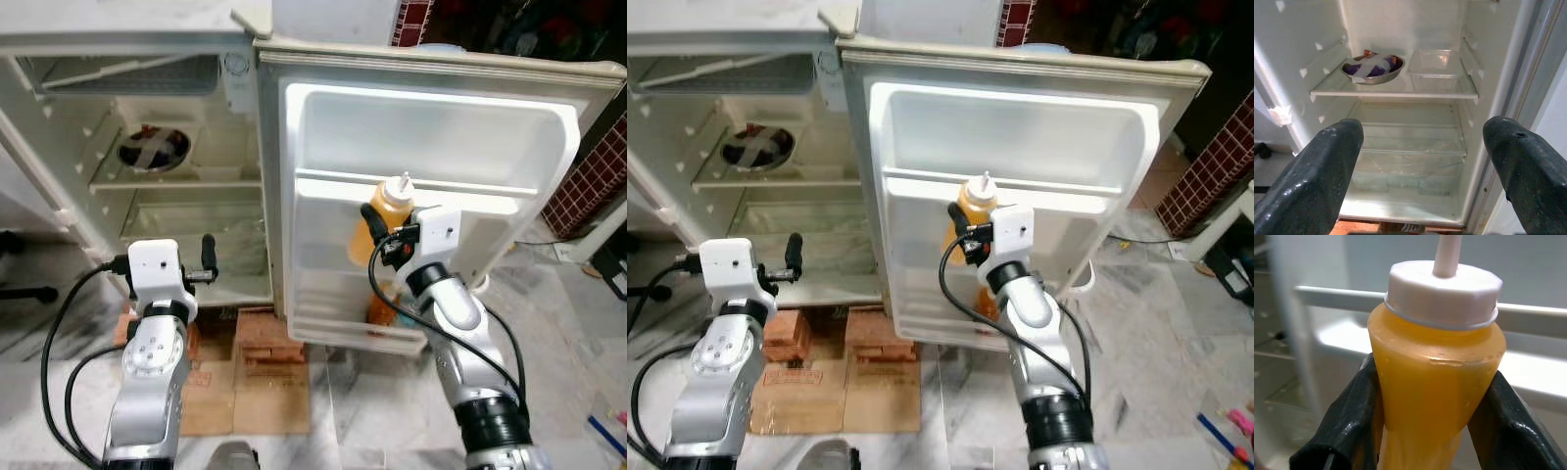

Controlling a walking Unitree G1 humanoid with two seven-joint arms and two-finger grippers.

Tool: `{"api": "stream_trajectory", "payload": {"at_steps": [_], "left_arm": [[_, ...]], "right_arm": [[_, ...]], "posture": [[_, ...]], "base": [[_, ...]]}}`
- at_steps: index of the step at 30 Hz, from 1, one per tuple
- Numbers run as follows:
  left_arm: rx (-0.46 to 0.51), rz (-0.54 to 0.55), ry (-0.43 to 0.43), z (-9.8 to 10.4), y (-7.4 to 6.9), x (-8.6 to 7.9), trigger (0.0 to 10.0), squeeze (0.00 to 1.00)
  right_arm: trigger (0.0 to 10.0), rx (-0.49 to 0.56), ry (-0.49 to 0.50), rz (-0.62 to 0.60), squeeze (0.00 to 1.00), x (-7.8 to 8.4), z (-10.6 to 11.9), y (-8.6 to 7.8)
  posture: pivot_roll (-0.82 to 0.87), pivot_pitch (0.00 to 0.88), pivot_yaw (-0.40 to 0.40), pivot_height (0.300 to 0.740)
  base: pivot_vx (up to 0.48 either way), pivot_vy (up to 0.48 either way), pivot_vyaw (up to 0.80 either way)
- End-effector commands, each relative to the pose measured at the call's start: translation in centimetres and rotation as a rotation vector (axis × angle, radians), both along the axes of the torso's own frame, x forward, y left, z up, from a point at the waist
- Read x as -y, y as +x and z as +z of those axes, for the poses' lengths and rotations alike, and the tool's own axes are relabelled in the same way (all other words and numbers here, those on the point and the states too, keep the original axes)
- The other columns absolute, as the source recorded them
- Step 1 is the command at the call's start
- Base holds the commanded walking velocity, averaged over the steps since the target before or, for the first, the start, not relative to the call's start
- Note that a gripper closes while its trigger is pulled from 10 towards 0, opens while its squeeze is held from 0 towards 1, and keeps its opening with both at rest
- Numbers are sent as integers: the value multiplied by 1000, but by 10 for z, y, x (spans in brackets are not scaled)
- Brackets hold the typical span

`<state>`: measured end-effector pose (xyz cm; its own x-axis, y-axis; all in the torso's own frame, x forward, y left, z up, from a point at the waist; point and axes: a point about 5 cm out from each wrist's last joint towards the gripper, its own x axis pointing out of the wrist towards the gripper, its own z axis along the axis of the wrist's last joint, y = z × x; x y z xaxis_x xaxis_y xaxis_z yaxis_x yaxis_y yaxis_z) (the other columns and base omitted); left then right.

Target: Restocking fridge

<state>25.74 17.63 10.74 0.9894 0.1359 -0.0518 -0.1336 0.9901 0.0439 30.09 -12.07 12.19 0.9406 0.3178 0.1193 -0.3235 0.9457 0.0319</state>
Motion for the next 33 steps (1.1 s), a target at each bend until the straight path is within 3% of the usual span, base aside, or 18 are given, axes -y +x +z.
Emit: {"api": "stream_trajectory", "payload": {"at_steps": [1, 8, 26, 33], "left_arm": [[18, 0, 4, 4, -2, -1, 10000, 0], [14, 5, -3, 4, -3, 0, 10000, 0], [5, 41, 30, 2, -1, -2, 10000, 0], [10, 50, 45, 4, 1, -4, 10000, 0]], "right_arm": [[10000, 21, 1, -4, 0, 3, 4, 1], [10000, 0, 1, 11, 0, 4, 0, -4], [10000, -4, 12, 34, 0, -3, 0, -4], [10000, -1, 9, 32, 0, -3, 0, -2]], "posture": [[70, 0, -45, 740], [71, 0, -51, 740], [68, 0, -52, 617], [66, 0, -48, 612]], "base": [[0, 0, 0], [0, 0, 0], [0, 0, 0], [0, 0, 0]]}}
